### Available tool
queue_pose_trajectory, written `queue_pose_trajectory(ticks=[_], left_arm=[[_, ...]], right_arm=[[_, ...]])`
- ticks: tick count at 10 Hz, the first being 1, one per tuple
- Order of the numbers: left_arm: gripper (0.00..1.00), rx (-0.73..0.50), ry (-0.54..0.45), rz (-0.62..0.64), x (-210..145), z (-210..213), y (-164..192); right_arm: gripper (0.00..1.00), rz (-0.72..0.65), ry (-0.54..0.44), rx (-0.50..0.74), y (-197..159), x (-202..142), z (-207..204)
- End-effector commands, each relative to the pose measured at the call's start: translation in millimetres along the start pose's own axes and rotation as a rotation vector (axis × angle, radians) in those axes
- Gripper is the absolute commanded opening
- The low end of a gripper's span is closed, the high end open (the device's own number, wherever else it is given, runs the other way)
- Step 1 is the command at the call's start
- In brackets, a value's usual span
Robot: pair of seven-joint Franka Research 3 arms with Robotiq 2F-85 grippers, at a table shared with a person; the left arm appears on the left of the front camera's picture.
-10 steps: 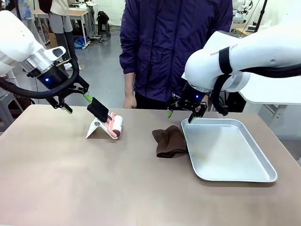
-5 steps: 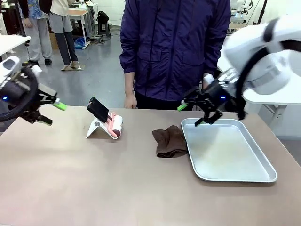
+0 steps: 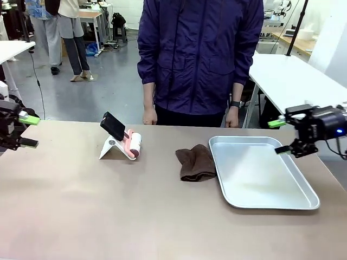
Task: Clean the surface of the table.
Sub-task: Return the Lint Roller and towel to their original positions.
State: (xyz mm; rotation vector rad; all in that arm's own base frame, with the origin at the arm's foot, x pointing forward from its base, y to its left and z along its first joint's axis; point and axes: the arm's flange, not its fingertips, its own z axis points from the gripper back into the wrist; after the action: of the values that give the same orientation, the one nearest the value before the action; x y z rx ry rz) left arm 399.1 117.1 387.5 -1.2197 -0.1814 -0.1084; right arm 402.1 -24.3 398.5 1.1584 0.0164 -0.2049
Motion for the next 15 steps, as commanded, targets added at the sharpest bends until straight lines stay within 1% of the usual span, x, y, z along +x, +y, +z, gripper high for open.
queue_pose_trajectory(ticks=[1, 2, 3, 4, 5, 6, 7, 8, 9, 15], left_arm=[[1.00, -0.127, -0.064, -0.033, 7, 16, 17], [1.00, -0.144, -0.084, -0.054, 5, 22, 23], [1.00, -0.122, -0.082, -0.063, 7, 29, 30], [1.00, -0.105, -0.097, -0.046, 9, 35, 37], [1.00, -0.116, -0.092, -0.075, 9, 40, 44], [1.00, -0.128, -0.122, -0.064, 10, 43, 48], [1.00, -0.136, -0.131, -0.047, 13, 43, 49], [1.00, -0.129, -0.123, -0.008, 18, 40, 45], [1.00, -0.101, -0.108, -0.032, 9, 43, 50], [1.00, -0.101, -0.108, -0.032, 9, 43, 50]], right_arm=[[1.00, 0.014, -0.042, 0.188, -30, 13, 31], [1.00, 0.000, -0.072, 0.268, -47, 20, 53], [1.00, -0.031, -0.106, 0.335, -66, 30, 74], [1.00, -0.032, -0.128, 0.388, -82, 39, 88], [1.00, -0.051, -0.150, 0.408, -94, 48, 98], [1.00, -0.061, -0.165, 0.427, -101, 54, 102], [1.00, -0.047, -0.178, 0.438, -103, 55, 102], [1.00, -0.047, -0.203, 0.423, -102, 57, 99], [1.00, -0.094, -0.170, 0.410, -108, 49, 105], [1.00, -0.094, -0.170, 0.410, -108, 49, 105]])
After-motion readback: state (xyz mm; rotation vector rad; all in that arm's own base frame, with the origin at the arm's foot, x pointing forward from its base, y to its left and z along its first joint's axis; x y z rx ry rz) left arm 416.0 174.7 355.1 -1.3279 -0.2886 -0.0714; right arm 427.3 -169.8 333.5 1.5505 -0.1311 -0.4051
